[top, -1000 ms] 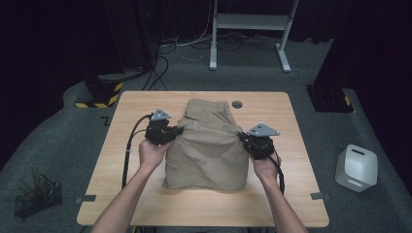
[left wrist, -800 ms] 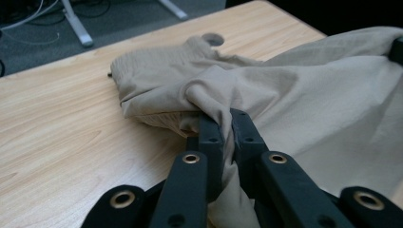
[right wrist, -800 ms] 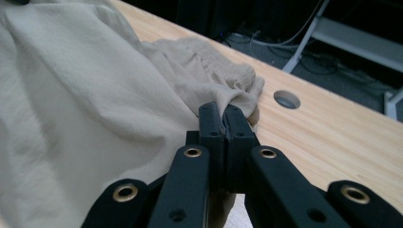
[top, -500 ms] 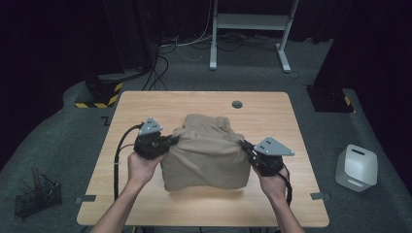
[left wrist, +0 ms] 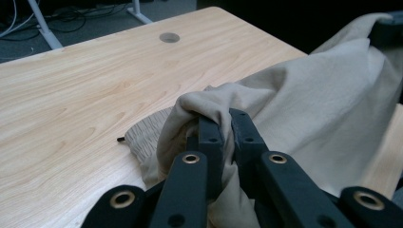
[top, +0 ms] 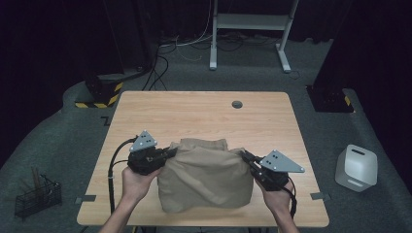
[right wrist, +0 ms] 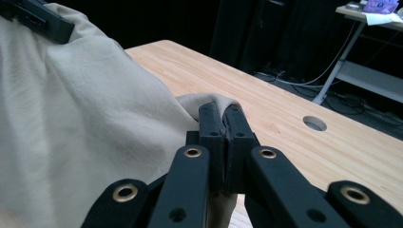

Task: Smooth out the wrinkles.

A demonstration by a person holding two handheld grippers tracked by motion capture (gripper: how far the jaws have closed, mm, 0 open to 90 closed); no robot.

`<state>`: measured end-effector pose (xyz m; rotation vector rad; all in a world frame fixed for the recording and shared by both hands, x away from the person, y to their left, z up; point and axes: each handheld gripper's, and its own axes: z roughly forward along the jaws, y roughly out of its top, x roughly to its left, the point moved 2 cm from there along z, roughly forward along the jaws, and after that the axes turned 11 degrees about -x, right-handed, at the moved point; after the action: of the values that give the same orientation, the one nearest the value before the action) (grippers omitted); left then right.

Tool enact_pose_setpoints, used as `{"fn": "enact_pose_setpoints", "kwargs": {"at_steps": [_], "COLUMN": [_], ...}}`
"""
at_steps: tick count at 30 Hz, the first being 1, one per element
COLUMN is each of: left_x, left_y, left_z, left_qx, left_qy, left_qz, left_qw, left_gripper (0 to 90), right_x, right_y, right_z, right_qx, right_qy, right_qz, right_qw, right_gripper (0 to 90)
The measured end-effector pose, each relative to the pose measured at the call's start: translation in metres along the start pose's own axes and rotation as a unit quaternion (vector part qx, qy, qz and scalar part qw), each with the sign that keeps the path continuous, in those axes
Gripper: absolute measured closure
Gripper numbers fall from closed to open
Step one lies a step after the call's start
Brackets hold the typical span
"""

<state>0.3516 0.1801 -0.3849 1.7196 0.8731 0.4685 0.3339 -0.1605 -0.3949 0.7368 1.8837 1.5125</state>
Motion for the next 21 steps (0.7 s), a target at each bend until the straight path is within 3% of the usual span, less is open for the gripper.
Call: {"fn": "enact_pose_setpoints", "kwargs": {"at_steps": [5,8,12,14,16,17,21], "left_x": [0.006,0.004,-0.009,-0.017,-0.022,-0.021,-0.009], "left_y": [-0.002,-0.001,0.003,0.009,0.018,0.021,0.02], "left_z": [0.006,0.004,-0.011,-0.022,-0.028,-0.028,-0.014], "left_qx": [-0.006,-0.005,-0.008,-0.012,-0.012,-0.018,-0.017], "left_qy": [0.004,0.006,-0.006,-0.02,-0.02,-0.018,-0.014], "left_qz": [-0.009,-0.003,0.007,-0.002,0.011,0.016,-0.001], "left_qw": [0.9999,1.0,0.9999,0.9997,0.9997,0.9995,0.9998], "left_gripper": [85.0,85.0,85.0,85.0,85.0,85.0,84.9], "right_x": [-0.003,-0.002,0.007,0.011,0.014,0.014,0.005], "right_y": [-0.002,-0.002,0.002,0.007,0.014,0.017,0.019], "right_z": [0.007,0.007,-0.01,-0.021,-0.032,-0.033,-0.021], "right_qx": [0.003,0.0,-0.014,-0.016,-0.022,-0.022,-0.018], "right_qy": [-0.002,-0.005,-0.001,0.001,0.004,0.006,-0.001], "right_qz": [0.001,0.0,-0.003,-0.012,-0.015,-0.016,-0.011], "right_qw": [1.0,1.0,0.9999,0.9998,0.9996,0.9996,0.9998], "right_gripper": [88.5,88.5,88.4,88.4,88.4,88.5,88.5]}}
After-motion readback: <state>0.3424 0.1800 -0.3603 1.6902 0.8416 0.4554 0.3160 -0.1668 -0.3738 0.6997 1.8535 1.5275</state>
